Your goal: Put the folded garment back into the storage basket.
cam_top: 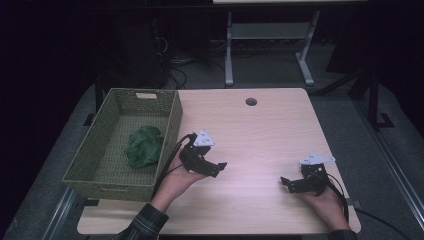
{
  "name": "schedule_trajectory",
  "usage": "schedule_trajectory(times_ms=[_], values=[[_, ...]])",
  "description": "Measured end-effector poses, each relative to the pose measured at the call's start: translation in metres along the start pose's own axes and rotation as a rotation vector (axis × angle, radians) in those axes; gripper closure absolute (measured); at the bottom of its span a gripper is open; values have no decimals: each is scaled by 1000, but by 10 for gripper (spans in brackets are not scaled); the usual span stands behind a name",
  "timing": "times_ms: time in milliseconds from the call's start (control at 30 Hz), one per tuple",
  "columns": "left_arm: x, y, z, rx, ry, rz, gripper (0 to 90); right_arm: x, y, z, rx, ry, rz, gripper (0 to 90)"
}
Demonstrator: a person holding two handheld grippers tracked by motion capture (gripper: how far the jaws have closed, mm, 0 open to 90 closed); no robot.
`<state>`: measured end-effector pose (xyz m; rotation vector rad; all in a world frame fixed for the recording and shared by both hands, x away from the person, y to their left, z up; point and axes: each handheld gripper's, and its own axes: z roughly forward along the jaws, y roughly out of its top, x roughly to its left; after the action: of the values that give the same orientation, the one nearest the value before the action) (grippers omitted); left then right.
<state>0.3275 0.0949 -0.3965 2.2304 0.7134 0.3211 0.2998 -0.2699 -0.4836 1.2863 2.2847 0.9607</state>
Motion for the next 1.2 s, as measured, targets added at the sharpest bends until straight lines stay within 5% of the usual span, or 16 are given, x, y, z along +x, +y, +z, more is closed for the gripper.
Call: schedule_trajectory(times_ms=[533,1200], values=[[-1,-39,51,64,23,20,152,0,0,0,2,2,-1,17],[6,-57,58,24,-1,0,132,1,0,0,2,7,-4,17]])
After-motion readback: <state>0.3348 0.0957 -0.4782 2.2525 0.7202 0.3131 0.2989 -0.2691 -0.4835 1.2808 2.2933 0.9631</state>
